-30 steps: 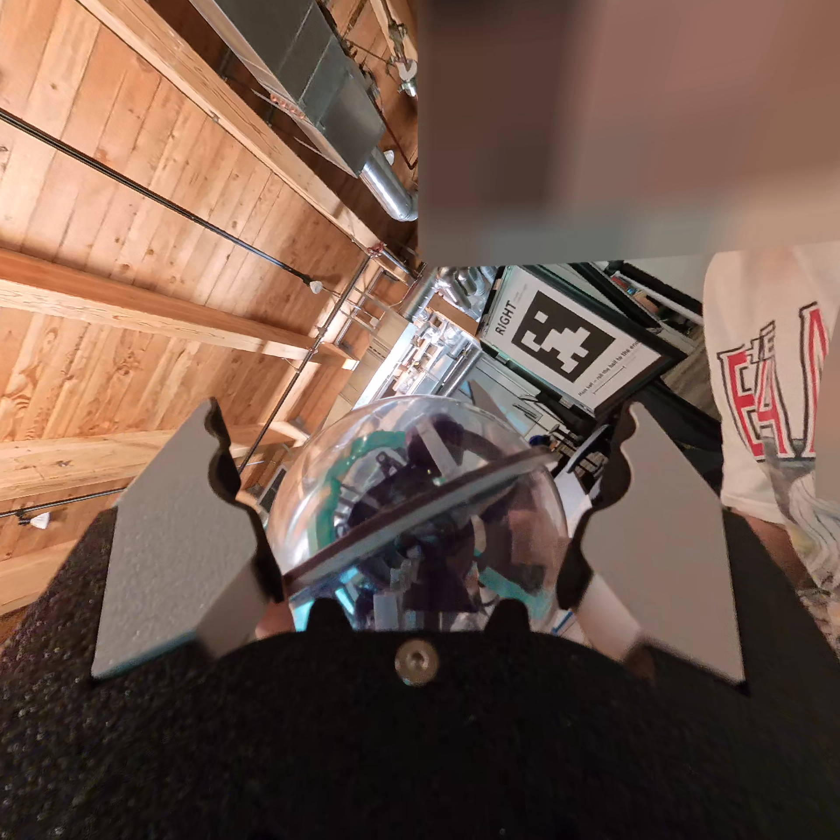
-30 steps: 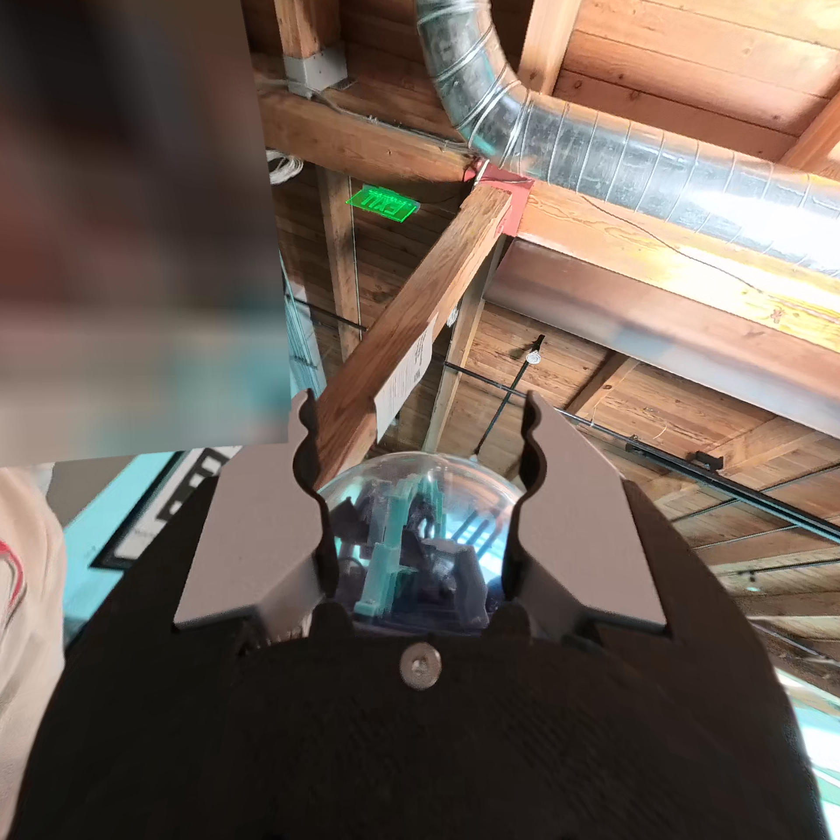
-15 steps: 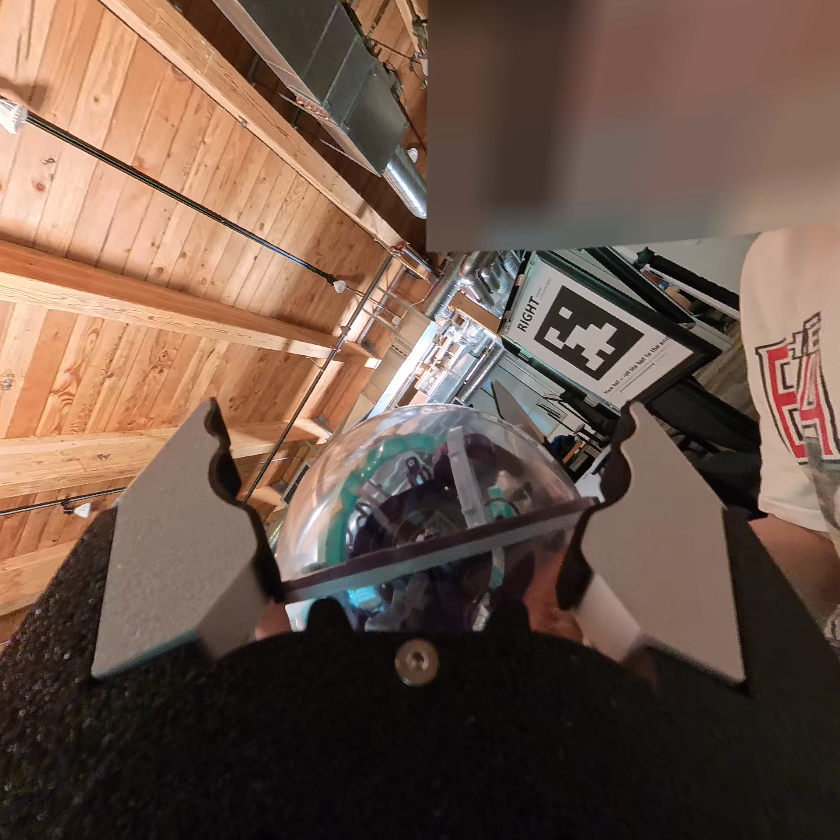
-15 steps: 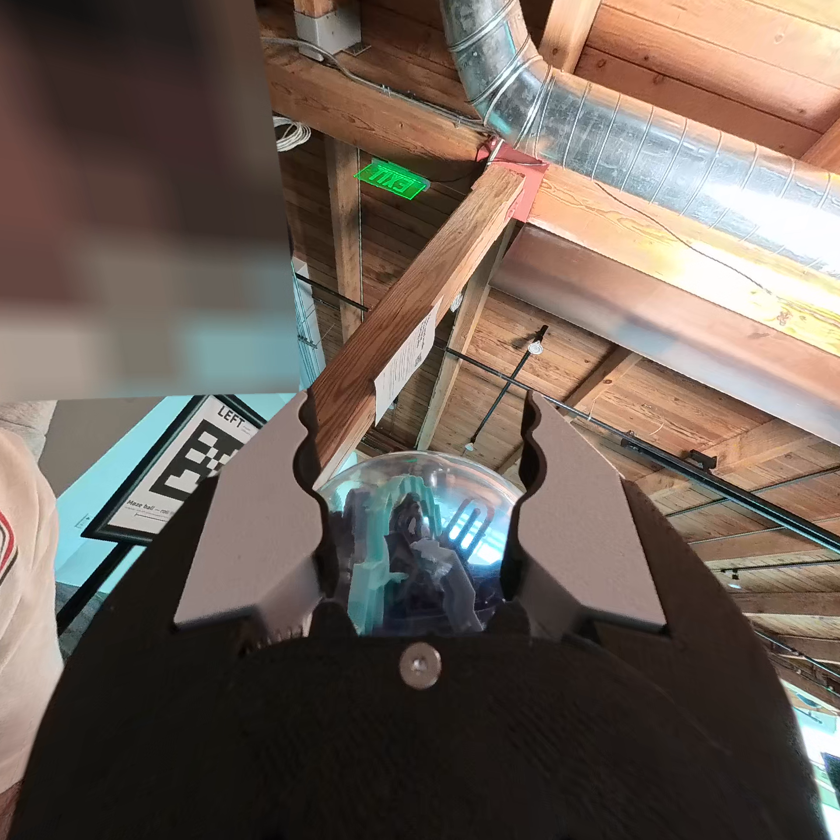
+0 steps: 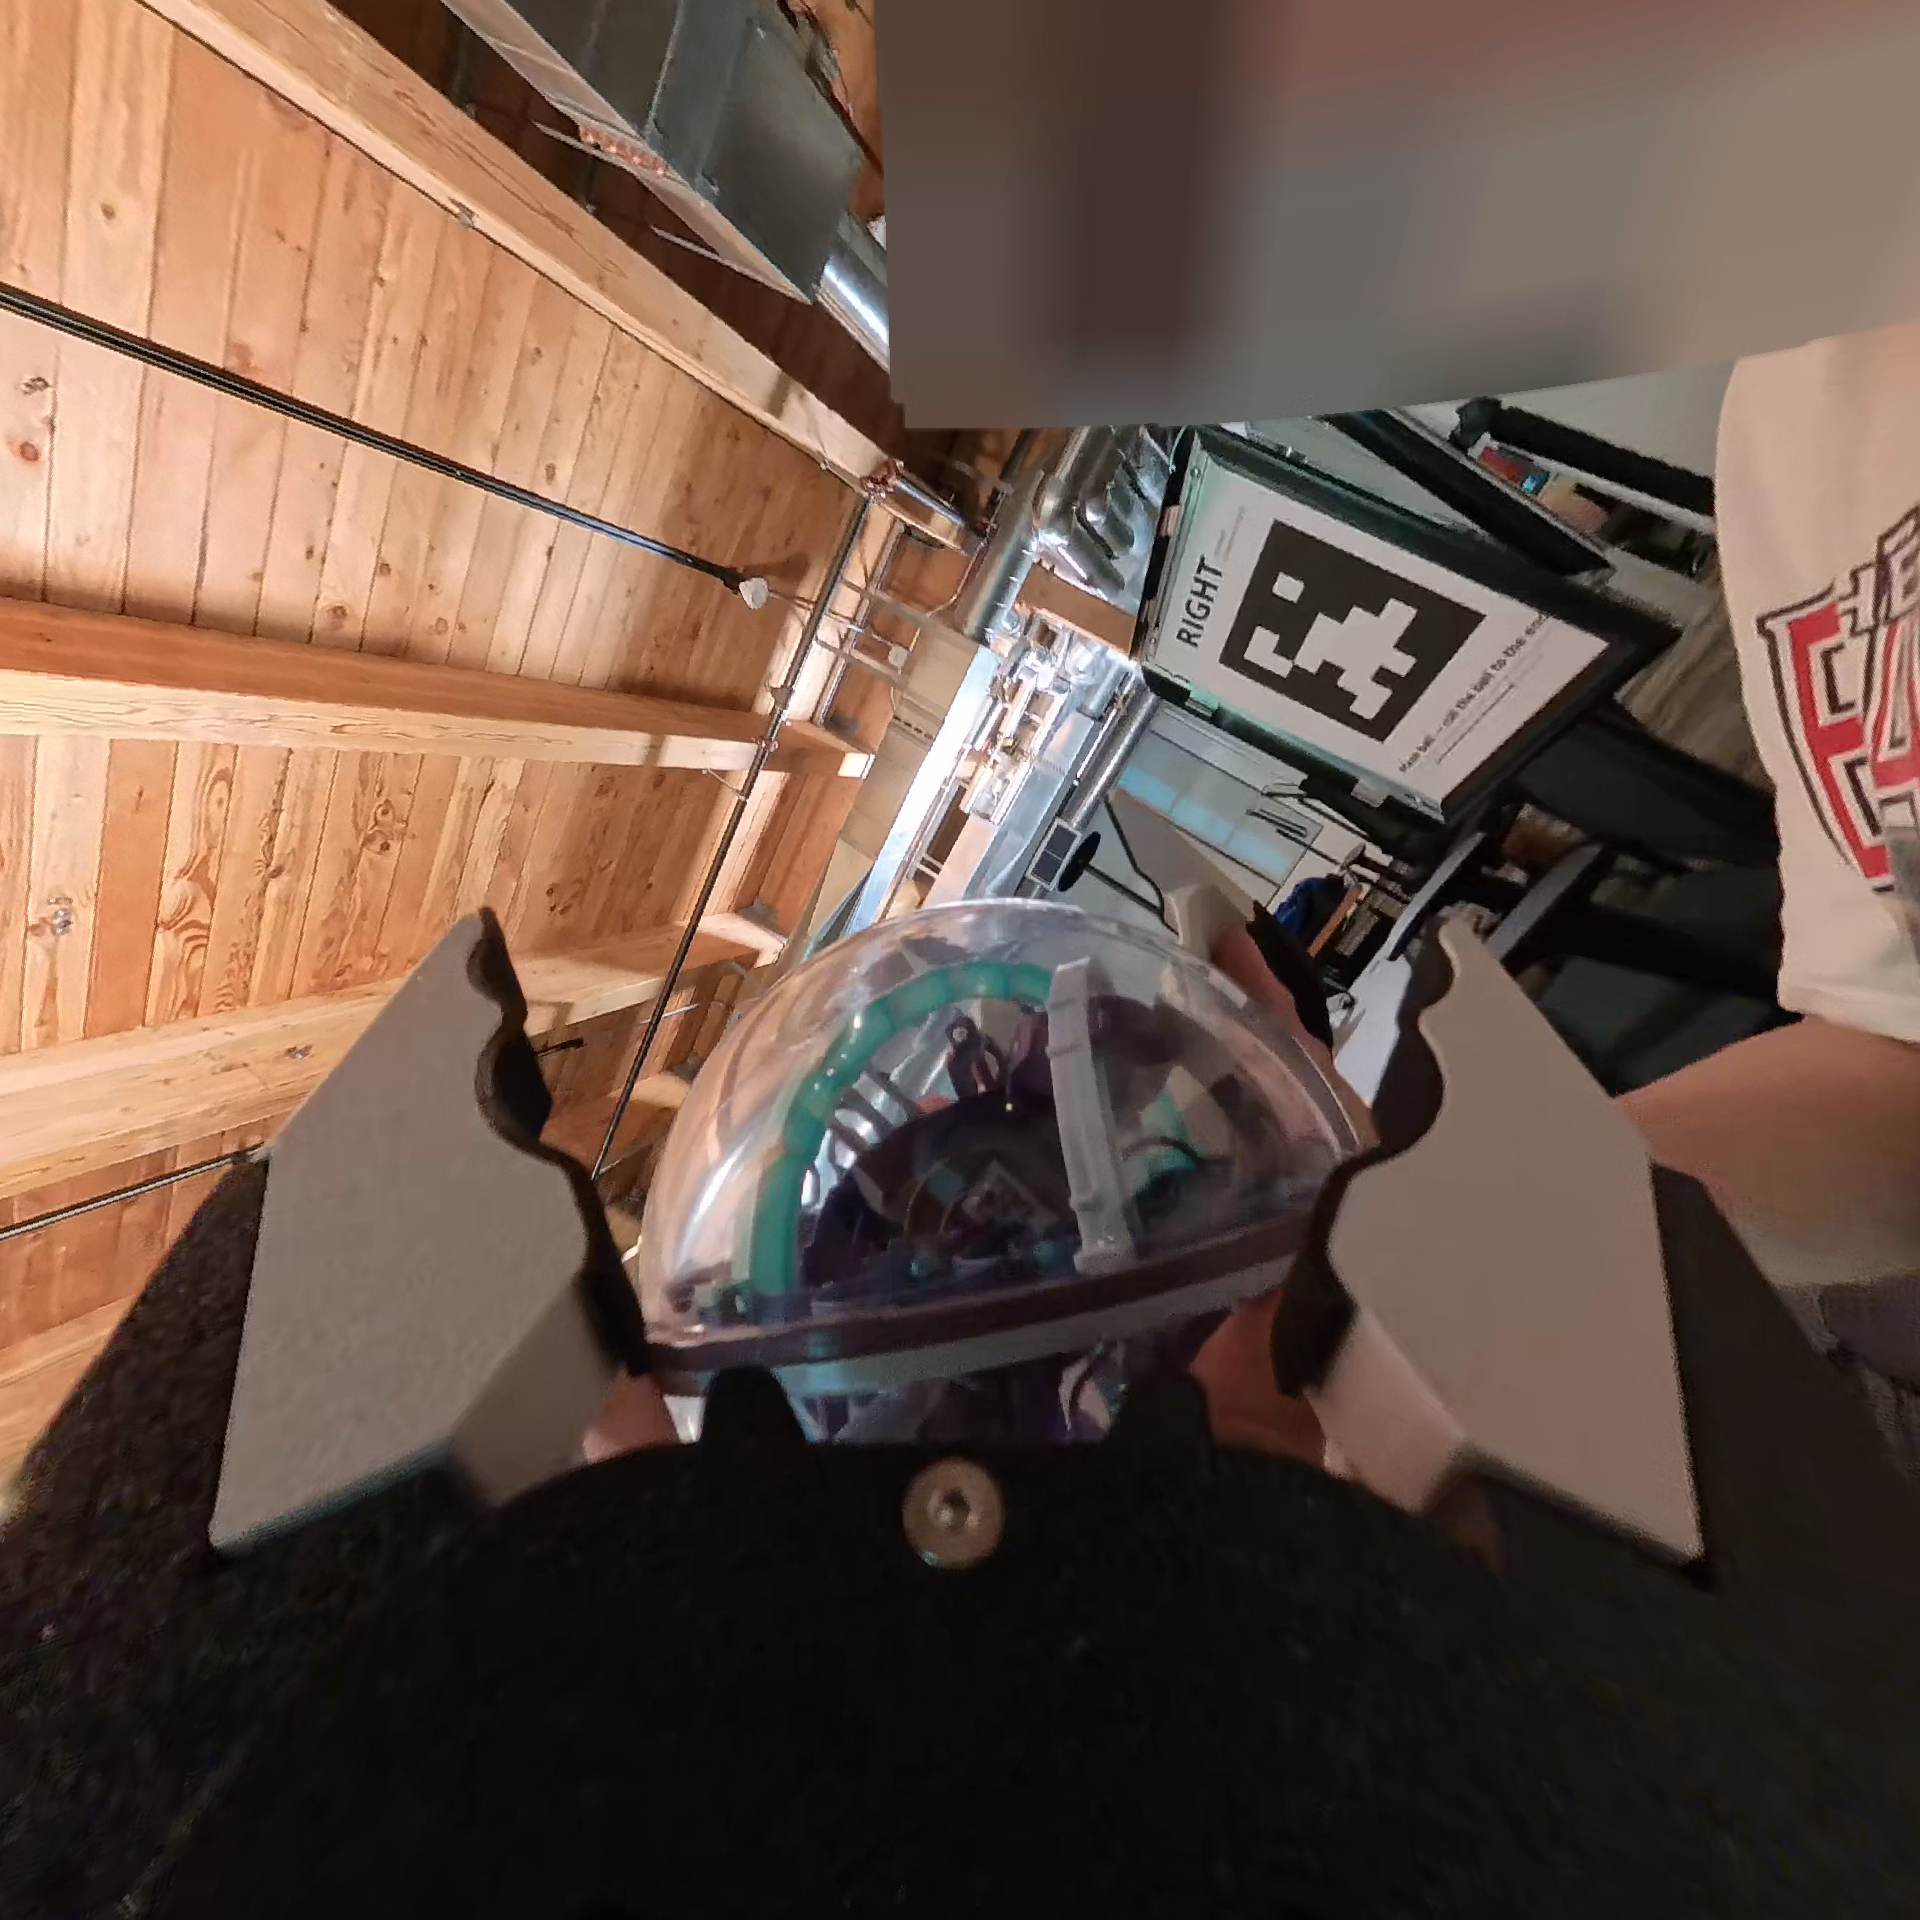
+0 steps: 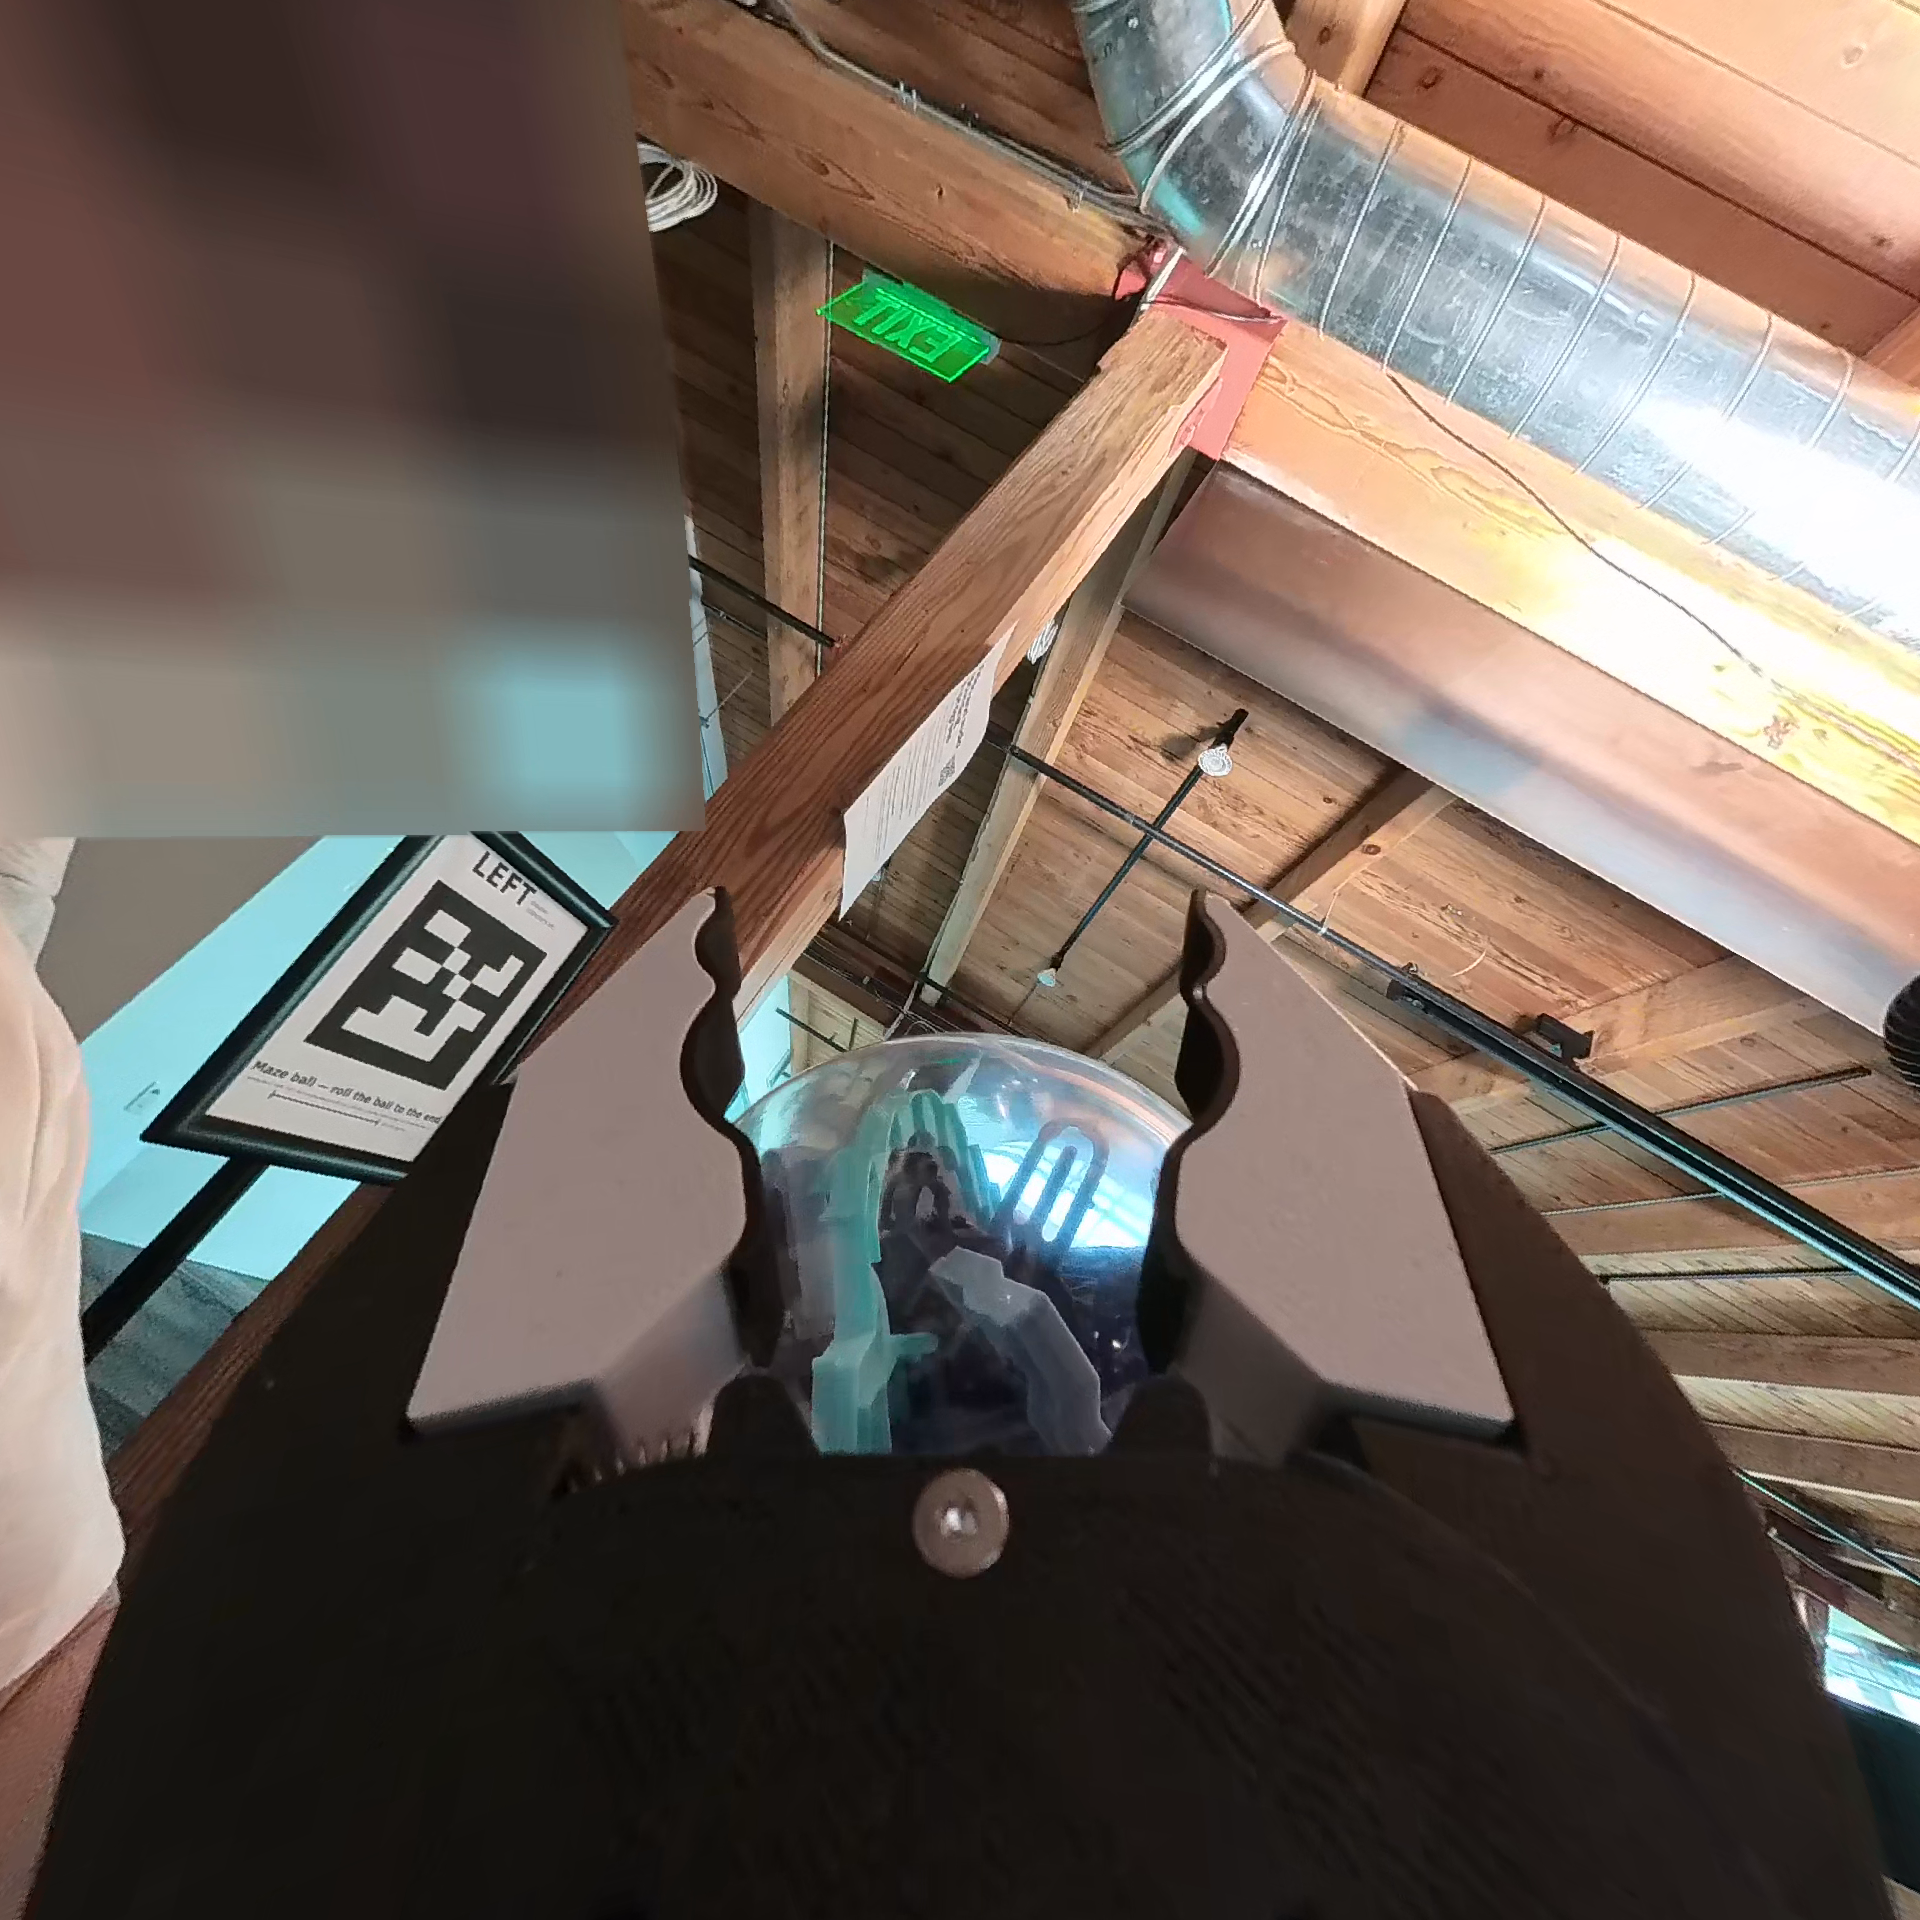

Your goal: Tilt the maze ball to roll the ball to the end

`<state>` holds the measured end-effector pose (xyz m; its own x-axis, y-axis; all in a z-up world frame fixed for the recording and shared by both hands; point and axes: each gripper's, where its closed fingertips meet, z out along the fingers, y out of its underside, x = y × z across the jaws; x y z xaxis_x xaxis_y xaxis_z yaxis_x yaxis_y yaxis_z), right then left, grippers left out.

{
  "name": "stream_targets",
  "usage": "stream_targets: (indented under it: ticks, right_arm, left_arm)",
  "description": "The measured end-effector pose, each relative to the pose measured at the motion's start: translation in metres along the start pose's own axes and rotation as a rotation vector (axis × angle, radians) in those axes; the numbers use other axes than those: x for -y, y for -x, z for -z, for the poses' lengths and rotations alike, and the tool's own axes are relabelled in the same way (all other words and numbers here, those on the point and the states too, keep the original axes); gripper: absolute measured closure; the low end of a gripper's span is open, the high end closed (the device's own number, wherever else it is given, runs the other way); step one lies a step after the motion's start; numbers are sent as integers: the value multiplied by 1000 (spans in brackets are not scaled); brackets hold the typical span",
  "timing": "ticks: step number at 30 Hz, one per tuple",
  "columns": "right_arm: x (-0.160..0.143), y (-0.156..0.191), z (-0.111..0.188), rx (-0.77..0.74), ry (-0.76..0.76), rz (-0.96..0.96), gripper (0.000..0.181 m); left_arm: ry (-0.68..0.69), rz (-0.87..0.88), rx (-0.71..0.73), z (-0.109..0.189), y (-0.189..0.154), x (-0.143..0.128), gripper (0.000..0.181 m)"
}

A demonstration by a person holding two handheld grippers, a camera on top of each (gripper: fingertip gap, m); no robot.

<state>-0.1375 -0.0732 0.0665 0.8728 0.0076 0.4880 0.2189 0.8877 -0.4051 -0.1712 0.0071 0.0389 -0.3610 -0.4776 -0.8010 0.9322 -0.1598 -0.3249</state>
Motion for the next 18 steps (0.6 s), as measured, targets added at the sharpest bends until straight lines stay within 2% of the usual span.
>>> stream_targets:
  ticks: [5, 10, 18]
  right_arm:
    - [2, 1, 0, 8, 2, 8, 99]
    - [3, -6, 6, 0, -37, -63, 101]
    - [0, -5, 8, 20, -32, -104, 101]
  left_arm:
    - [-4, -3, -4, -1, -2, 0, 24]
    - [-6, -13, -30, -4, -6, 5, 24]
    - [70, -160, -113, -8, -22, 8, 24]
